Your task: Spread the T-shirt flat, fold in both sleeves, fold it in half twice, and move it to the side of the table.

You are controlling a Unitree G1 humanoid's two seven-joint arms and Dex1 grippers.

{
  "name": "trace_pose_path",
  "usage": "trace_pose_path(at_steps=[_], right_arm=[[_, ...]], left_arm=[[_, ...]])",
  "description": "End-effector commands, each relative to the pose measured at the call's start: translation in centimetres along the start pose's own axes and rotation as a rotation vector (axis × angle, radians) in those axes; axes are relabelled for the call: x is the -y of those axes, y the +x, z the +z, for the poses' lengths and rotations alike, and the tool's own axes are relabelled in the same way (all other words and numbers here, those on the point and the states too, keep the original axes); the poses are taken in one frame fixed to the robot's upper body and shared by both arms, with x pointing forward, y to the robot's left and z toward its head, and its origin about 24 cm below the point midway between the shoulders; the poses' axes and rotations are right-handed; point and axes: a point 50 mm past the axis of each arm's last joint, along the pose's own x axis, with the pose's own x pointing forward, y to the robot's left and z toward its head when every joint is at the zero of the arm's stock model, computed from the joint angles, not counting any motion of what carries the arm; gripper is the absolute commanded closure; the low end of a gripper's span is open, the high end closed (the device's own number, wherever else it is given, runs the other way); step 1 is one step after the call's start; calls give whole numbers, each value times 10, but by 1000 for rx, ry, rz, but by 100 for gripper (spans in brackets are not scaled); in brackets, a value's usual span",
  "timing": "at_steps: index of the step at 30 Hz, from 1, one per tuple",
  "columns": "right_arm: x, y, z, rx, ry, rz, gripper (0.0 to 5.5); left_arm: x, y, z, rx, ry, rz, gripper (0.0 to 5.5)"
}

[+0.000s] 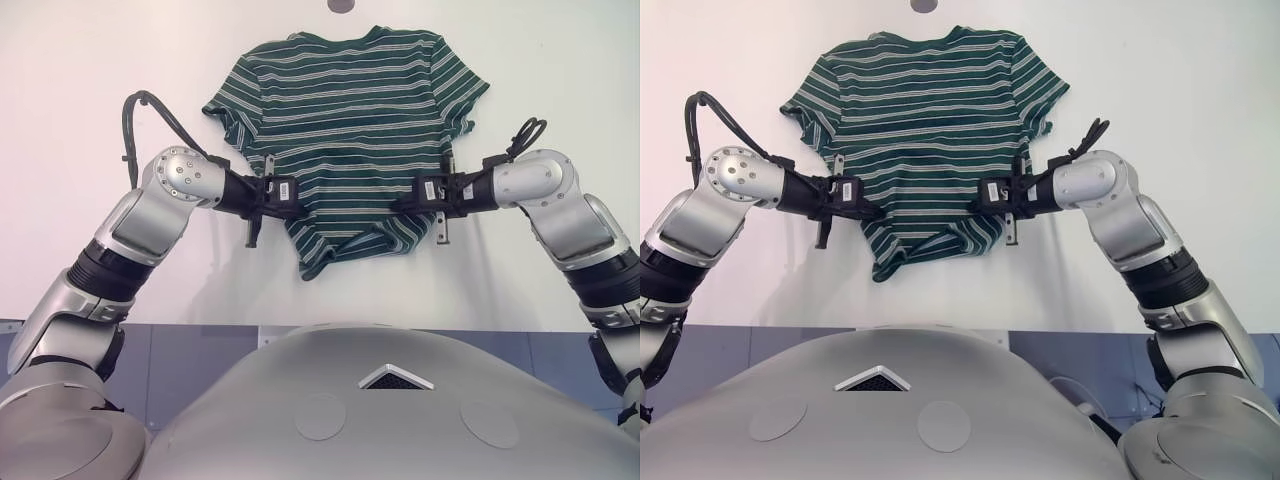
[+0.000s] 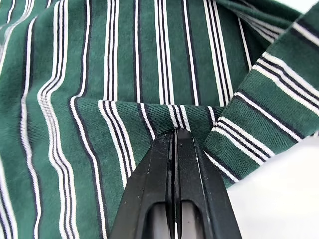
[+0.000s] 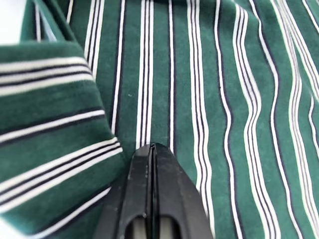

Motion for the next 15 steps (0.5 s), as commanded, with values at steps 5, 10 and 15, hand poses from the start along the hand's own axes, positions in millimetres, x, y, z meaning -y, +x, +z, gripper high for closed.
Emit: trace_pose_path(at_steps=[5, 10, 15], right_arm=[[-46, -44, -32, -161, 64, 156, 550], [-59, -62, -27, -116, 145, 130, 550], [-62, -68, -26, -107, 171, 114, 550]], left_arm=[[21, -44, -45, -180, -120, -40, 547], [23, -57, -52, -187, -139, -2, 547], [21, -56, -47, -126, -145, 18, 547]])
